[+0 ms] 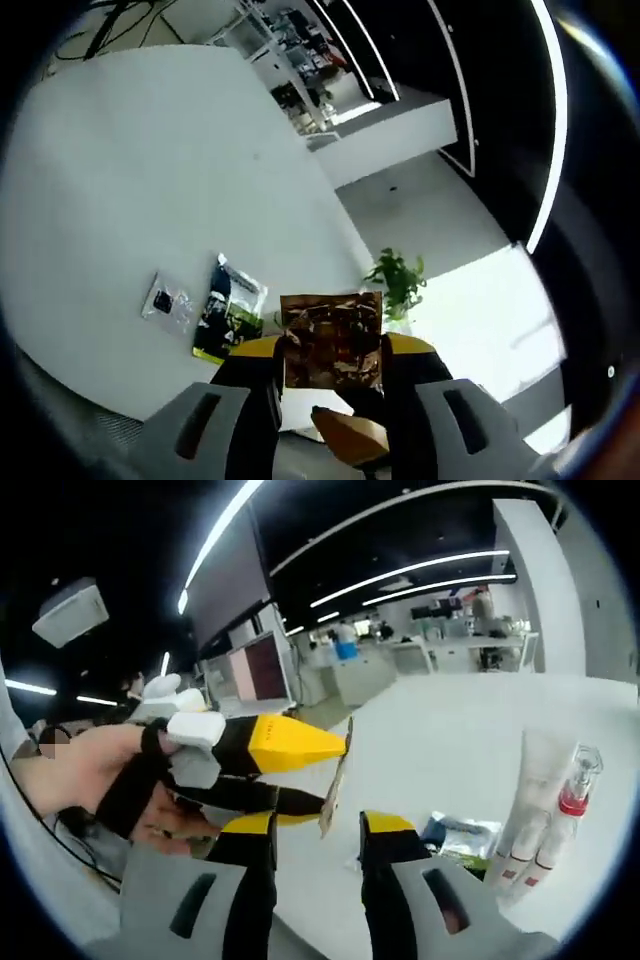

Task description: Arrange the skincare products in the storage area until every visible bottle or jar stands upright without overlapping.

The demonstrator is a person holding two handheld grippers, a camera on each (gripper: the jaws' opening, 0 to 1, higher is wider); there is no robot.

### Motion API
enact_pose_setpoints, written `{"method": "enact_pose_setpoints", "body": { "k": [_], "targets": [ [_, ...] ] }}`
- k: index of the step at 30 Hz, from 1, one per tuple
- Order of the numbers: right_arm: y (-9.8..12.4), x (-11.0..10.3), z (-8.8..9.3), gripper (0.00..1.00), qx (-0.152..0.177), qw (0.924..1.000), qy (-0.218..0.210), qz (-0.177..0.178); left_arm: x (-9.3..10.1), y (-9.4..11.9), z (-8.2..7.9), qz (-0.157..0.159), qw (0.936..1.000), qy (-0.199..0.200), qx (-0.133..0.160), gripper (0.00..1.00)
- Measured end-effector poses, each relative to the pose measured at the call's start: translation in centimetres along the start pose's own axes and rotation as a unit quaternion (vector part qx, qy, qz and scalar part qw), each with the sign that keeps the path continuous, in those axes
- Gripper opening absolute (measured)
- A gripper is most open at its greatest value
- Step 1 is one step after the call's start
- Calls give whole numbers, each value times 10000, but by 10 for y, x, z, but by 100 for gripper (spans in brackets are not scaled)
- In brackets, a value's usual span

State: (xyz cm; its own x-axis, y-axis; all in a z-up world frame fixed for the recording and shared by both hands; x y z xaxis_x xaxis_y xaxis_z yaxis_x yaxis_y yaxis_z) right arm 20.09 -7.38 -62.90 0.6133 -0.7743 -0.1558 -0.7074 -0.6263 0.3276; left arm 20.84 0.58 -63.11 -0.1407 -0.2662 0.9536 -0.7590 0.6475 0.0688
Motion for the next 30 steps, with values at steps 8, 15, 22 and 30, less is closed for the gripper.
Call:
{"method": "enact_pose_setpoints", "body": {
  "k": [8,15,22,30],
  "targets": [
    [-4,3,-9,10,162,9999,18,38,-1,-1,0,67,9983,477,319,39],
    [-5,8,-14,1,262,9996,-73,124,1,2,5,259,9943,880,550,38],
    [2,21,-17,1,133,9998,-150,-13,0,15,18,441,9968,630,203,33],
    [10,30,-13,1,-198,9961,-634,-588,-4,36,10,504,9971,-559,-118,46]
  ]
}}
Point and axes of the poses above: the point that each gripper's makers call its tool centre point, and the gripper's own axes: y roughly backward along the fingers, x roughly to its right, z roughly out of its underside, the point moved 5 cm from there along y, roughly backward along the fingers, and after that the axes turned 14 degrees about z, right-handed, at the moved point
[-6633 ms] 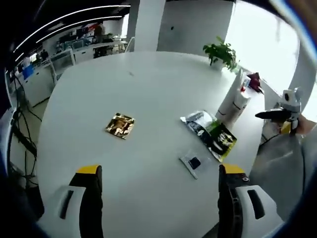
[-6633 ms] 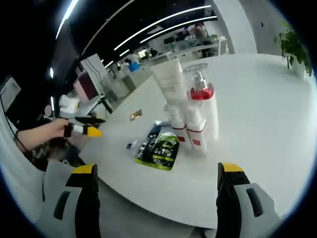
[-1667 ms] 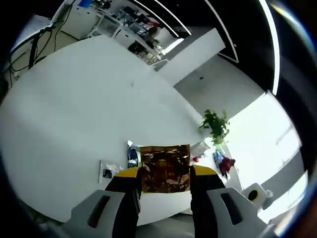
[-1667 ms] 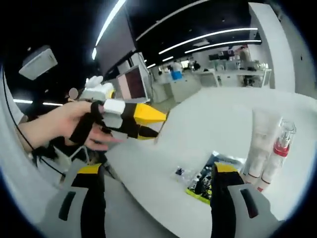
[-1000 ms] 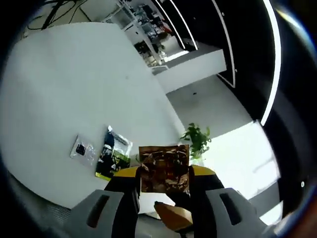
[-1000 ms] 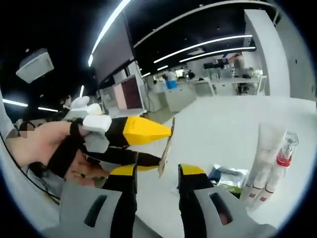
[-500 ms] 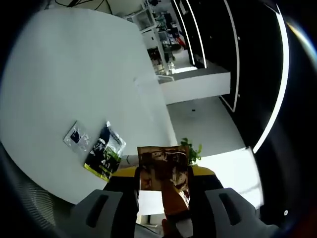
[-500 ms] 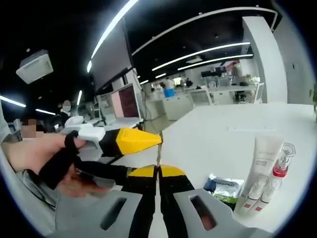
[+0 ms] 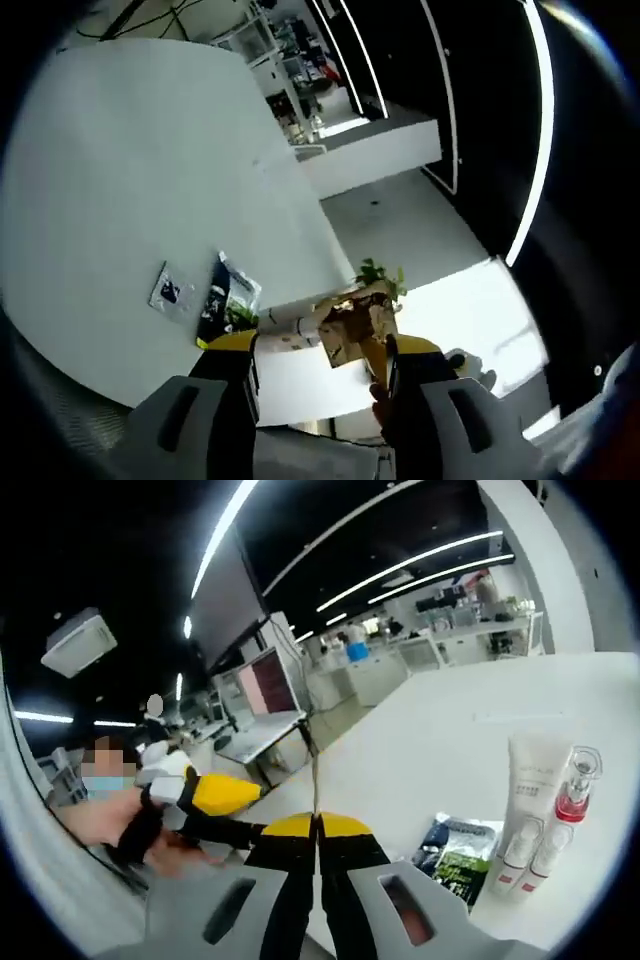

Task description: Arrange the skincare products in the storage area until every visible bottle or jar stands upright without overlapping.

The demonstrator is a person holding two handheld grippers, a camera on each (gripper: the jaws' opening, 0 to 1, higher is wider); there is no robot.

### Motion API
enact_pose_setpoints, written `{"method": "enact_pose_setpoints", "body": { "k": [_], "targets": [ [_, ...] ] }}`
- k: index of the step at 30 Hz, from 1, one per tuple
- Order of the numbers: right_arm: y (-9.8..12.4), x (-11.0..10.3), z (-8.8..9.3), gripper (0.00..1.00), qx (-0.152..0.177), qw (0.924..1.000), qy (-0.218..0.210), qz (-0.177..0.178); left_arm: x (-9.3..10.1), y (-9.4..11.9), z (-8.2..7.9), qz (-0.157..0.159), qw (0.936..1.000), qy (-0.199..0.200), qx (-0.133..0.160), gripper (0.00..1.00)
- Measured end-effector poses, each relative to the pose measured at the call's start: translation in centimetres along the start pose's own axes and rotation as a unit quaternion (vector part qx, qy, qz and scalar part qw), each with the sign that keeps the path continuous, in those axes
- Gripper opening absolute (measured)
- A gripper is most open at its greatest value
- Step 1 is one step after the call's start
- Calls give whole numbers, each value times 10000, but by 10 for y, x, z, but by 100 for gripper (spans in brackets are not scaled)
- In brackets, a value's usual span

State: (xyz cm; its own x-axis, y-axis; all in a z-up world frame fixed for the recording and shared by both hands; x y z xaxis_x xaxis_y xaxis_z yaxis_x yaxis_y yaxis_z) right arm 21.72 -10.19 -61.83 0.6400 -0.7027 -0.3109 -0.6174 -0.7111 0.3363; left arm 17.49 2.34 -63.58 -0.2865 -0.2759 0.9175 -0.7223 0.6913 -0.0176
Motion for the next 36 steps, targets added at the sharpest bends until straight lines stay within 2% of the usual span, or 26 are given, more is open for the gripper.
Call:
{"method": "enact_pose_setpoints", "body": {
  "k": [3,6,8,9,11,12,13,15,19,22,23,27,36],
  "targets": [
    [5,-3,2,1,-122,9991,-263,-301,6,2,-6,224,9984,-489,-193,47],
    [12,-6,3,1,-268,9959,-513,-702,13,2,-10,452,9935,-952,-437,44],
    [13,-3,2,1,-316,9949,-610,-736,19,2,-10,586,9866,-1320,-766,43],
    [15,0,1,1,-299,9948,-700,-681,24,2,-10,715,9777,-1708,-994,44],
    [19,-1,0,1,-310,9914,-981,-806,29,2,-10,803,9655,-2116,-1291,45],
    [20,-1,-1,1,-276,9904,-1055,-847,30,2,-10,830,9626,-2177,-1384,45],
    [22,-2,-3,1,-240,9883,-1194,-914,32,1,-9,880,9600,-2218,-1468,44],
    [25,-7,-3,1,-311,9832,-1357,-1179,32,1,-10,942,9587,-2216,-1515,42],
    [27,-21,1,1,-512,9799,-1144,-1550,31,0,-13,1010,9592,-2124,-1572,37],
    [28,-27,1,1,-546,9771,-1176,-1688,32,1,-12,1074,9592,-2051,-1624,31],
    [29,-30,1,1,-584,9739,-1229,-1814,31,2,-11,1075,9594,-2006,-1668,28],
    [29,-32,3,1,-595,9725,-1208,-1902,29,6,-4,1099,9571,-1927,-1865,19],
    [32,-31,11,1,-806,9690,-1128,-2045,27,9,9,1161,9497,-1892,-2210,12]
  ]
}}
Point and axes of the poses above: the point that each gripper's makers call its tool centre point, and the gripper's own axes: y roughly backward along the fingers, x roughly to its right, z roughly out of its underside, the point moved 5 cm from there along y, roughly backward along the fingers, and after that the axes turned 14 degrees about z, right-handed, at the moved point
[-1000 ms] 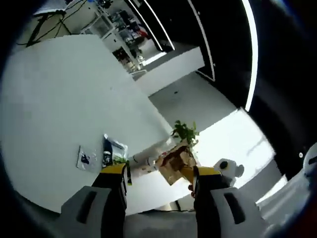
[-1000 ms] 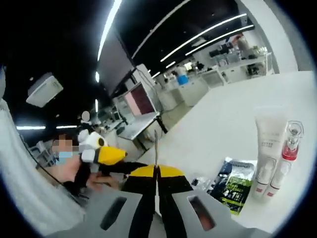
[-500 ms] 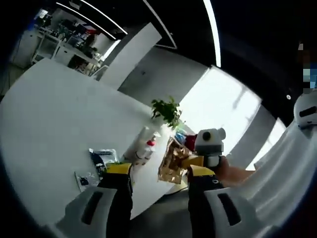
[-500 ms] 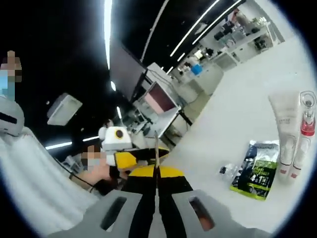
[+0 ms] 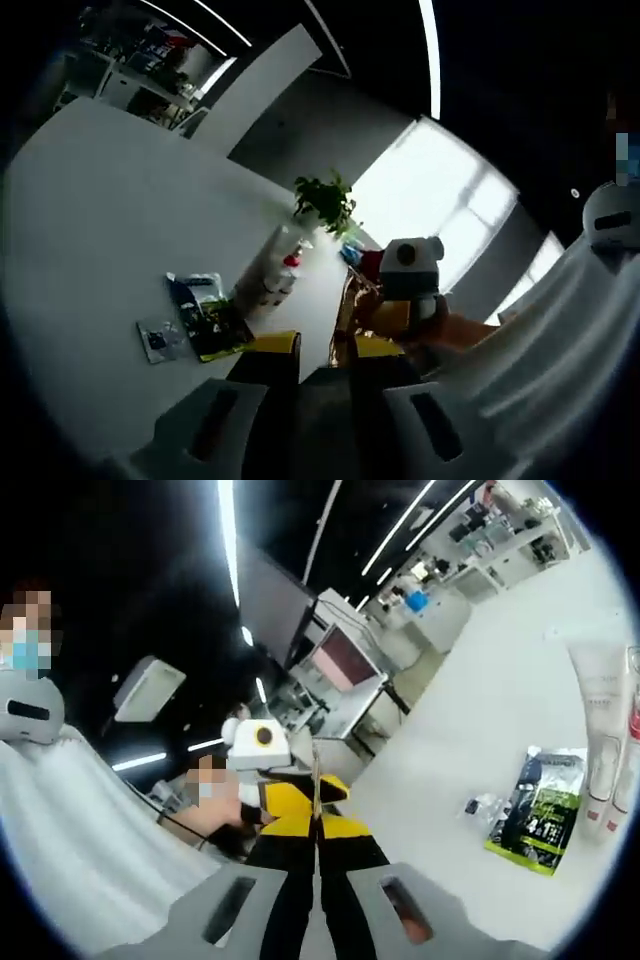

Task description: Arrange the skincare products in the storage area until every visible bottle or jar stands upright without overlapping.

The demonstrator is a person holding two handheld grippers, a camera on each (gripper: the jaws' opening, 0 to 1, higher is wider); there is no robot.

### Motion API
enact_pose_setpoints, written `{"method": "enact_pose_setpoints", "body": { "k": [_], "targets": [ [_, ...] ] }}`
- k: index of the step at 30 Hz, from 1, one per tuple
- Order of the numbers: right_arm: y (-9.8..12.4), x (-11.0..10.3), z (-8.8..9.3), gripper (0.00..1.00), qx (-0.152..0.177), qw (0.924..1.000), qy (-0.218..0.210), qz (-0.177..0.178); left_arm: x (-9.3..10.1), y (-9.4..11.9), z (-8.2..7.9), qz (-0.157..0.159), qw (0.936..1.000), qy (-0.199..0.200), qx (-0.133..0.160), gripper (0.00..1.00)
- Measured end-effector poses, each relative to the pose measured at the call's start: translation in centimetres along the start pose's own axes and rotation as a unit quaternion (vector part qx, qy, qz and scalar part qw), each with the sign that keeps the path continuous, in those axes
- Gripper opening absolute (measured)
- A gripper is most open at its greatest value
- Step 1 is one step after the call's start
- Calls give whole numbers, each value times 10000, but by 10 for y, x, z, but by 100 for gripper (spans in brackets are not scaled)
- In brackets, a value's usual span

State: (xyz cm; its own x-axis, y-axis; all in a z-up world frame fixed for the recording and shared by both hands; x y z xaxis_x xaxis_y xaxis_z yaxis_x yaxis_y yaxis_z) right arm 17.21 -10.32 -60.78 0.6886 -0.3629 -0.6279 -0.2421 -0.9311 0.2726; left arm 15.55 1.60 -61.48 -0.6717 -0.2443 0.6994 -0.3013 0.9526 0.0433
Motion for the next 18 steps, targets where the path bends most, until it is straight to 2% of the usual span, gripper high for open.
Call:
{"method": "enact_pose_setpoints", "body": {
  "k": [8,18],
  "targets": [
    [0,1,2,1,7,10000,-54,-32,1,-7,3,104,9997,27,-198,11],
    [1,5,2,1,-102,9999,-94,71,2,-11,5,196,9996,37,-213,4]
  ]
}}
Point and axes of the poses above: the point that each gripper's makers call its tool centre point, and the gripper's own axes: y roughly backward along the fingers, x roughly to its right, z roughly out of its underside, the point moved 5 cm from there along y, roughly backward along the fingers, and after that the axes turned 14 degrees about z, right-handed, at the moved point
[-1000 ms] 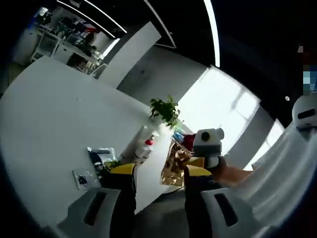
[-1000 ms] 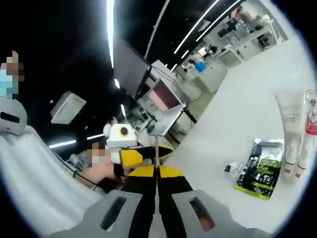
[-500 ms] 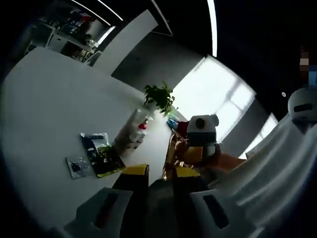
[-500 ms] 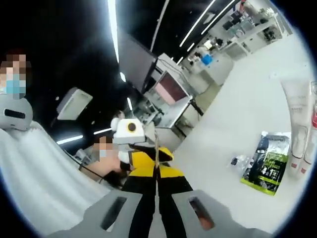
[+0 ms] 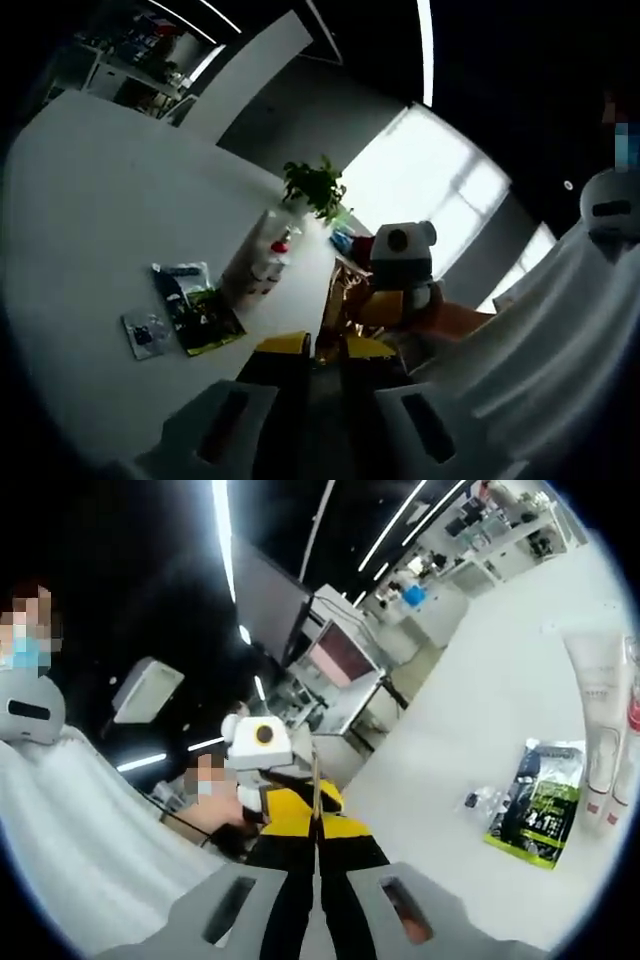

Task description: Arrange the skincare products in the storage area until every visible bottle or jar stands upright without overlapping.

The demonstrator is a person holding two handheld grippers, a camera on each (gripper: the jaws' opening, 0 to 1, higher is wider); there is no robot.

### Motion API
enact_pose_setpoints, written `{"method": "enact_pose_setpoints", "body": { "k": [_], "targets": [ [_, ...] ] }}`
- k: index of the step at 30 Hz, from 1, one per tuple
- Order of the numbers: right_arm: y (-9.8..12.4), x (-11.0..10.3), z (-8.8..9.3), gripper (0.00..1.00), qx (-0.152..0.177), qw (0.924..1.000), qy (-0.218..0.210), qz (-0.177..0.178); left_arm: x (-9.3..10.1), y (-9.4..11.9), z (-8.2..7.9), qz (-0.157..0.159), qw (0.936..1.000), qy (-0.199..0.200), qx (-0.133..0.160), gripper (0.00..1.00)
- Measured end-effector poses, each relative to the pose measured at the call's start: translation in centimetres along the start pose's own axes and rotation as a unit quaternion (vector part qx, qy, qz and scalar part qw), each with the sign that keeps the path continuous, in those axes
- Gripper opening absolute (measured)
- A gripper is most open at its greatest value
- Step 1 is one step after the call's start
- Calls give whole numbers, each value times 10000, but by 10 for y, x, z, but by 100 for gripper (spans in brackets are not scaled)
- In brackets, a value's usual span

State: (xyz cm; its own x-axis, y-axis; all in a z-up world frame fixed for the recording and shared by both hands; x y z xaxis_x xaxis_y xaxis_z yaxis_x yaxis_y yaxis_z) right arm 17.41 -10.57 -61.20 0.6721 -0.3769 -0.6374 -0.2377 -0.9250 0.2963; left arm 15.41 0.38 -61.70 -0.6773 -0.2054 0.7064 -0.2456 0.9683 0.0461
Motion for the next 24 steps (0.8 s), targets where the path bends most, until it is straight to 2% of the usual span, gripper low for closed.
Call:
{"method": "enact_pose_setpoints", "body": {
  "k": [4,9,11,13,16,17,19,21,24],
  "targets": [
    [-1,4,1,1,-68,10000,-21,63,-3,0,2,-92,9998,147,32,3],
    [-8,5,-1,1,-47,9998,-57,189,-10,5,1,-279,9964,594,542,0],
    [-11,8,-1,1,53,9994,157,301,-13,7,3,-353,9935,798,736,0],
    [-14,6,1,1,106,9994,144,282,-15,10,5,-371,9915,863,898,0],
    [-16,5,1,2,370,9986,292,250,-13,13,5,-212,9862,1084,1231,0],
    [-16,5,1,3,358,9987,261,244,-12,14,6,-95,9815,1290,1414,0],
    [-18,7,4,5,365,9988,201,272,-13,17,3,31,9734,1428,1790,0],
    [-20,7,8,5,370,9988,135,298,-15,19,3,54,9691,1531,1933,0],
    [-22,5,13,5,363,9988,5,324,-16,16,3,48,9702,1510,1895,0]
  ]
}}
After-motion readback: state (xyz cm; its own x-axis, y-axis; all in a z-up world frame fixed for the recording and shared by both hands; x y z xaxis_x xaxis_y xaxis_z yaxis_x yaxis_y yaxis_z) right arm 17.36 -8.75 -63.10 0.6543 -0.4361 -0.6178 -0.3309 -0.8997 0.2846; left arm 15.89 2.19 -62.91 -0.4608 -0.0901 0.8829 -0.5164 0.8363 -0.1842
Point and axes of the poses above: the point that each gripper's makers call its tool centre point, and the gripper's own axes: y roughly backward along the fingers, x roughly to its right, z roughly out of its underside, the point moved 5 cm from there along y, roughly backward along the fingers, and after that the axes turned 14 degrees about z, right-handed, at the moved point
